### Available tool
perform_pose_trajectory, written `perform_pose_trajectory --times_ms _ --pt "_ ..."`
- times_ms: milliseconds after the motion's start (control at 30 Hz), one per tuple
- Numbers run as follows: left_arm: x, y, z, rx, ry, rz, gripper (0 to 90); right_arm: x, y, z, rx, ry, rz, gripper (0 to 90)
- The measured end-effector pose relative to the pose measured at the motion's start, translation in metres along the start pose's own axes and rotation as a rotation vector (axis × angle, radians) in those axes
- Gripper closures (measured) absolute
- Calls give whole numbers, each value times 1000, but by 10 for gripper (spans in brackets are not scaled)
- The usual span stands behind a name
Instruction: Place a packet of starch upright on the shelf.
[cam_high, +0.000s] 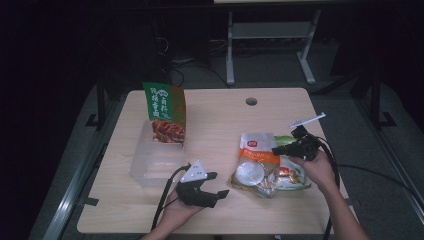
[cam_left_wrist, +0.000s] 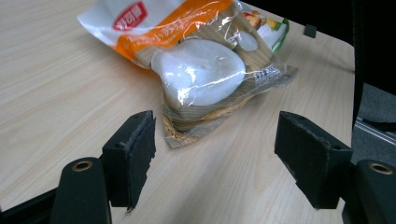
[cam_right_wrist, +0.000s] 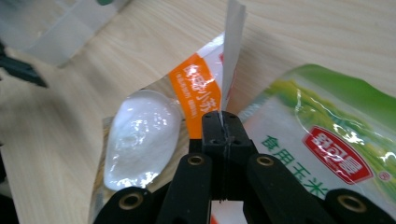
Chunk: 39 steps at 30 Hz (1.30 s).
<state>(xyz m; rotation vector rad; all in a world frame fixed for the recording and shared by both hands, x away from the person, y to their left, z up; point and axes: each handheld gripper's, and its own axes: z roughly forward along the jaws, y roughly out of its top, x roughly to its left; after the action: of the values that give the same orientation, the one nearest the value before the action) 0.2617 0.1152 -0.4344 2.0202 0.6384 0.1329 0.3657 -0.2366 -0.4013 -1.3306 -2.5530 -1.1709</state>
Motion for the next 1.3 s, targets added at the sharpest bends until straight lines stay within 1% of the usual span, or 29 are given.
perform_pose_trajectory --times_ms 67,100,167,200,233,267,300,367,433,467,500,567,633,700,733,767,800,867,900,933,967,1000,1033,1100,1133,1167,1233,1267,1300 --pt "0 1 2 2 -3 -3 278 7 0 -4 -19 7 -34 899" --pt "2 2 5 10 -2 -3 274 11 0 -6 -28 6 -47 899" --pt "4 4 9 11 -6 -13 268 17 -1 -11 -53 24 -78 899" --pt "5 5 11 14 -5 -25 264 21 -1 -14 -59 23 -90 899" --pt "7 7 13 15 0 -21 264 24 -1 -16 -74 28 -106 899" --pt "8 8 14 9 -1 -26 264 27 -2 -18 -80 34 -120 900" --pt "9 9 17 -2 -4 -42 264 31 -3 -20 -93 35 -136 899" --pt "11 11 21 2 1 -39 263 36 -4 -25 -112 51 -166 899" --pt "12 13 25 -8 0 -53 263 42 -6 -29 -133 60 -194 900" --pt "12 14 27 -11 -8 -58 263 45 -8 -30 -137 68 -206 899" --pt "12 15 29 -9 -8 -56 263 47 -9 -31 -143 79 -221 899" --pt "14 17 33 -8 -21 -64 264 52 -11 -34 -147 85 -252 899" --pt "16 18 38 2 -22 -77 264 55 -13 -36 -156 96 -268 899" --pt "20 19 42 12 -41 -100 267 58 -14 -38 -152 103 -284 899" --pt "22 20 45 15 -43 -106 270 59 -14 -38 -150 104 -293 900" --pt "23 21 47 23 -43 -101 277 60 -15 -39 -149 106 -303 900" --pt "24 22 49 25 -56 -108 291 61 -15 -39 -144 105 -311 900" --pt "28 23 53 28 -91 -140 321 63 -15 -39 -145 111 -325 900" --pt "31 23 55 37 -110 -149 340 63 -15 -40 -144 113 -332 900" --pt "33 23 57 34 -141 -167 388 64 -14 -40 -146 113 -336 900" --pt "36 23 59 26 -161 -178 420 65 -14 -41 -149 105 -346 900" --pt "36 23 59 26 -161 -178 430 66 -14 -41 -154 107 -355 900" --pt "40 23 61 15 -183 -195 468 68 -14 -41 -156 110 -360 900" --pt "41 23 62 14 -196 -190 542 70 -14 -40 -155 107 -366 900" --pt "41 23 62 14 -196 -190 585 70 -14 -40 -158 108 -371 900" --pt "39 23 62 18 -204 -177 617 70 -14 -40 -157 109 -369 900" --pt "38 24 61 14 -195 -157 671 69 -14 -40 -158 109 -370 900" --pt "38 24 61 14 -195 -157 713 69 -14 -40 -158 109 -370 900" --pt "38 24 59 5 -199 -162 713 68 -15 -40 -160 113 -371 900"
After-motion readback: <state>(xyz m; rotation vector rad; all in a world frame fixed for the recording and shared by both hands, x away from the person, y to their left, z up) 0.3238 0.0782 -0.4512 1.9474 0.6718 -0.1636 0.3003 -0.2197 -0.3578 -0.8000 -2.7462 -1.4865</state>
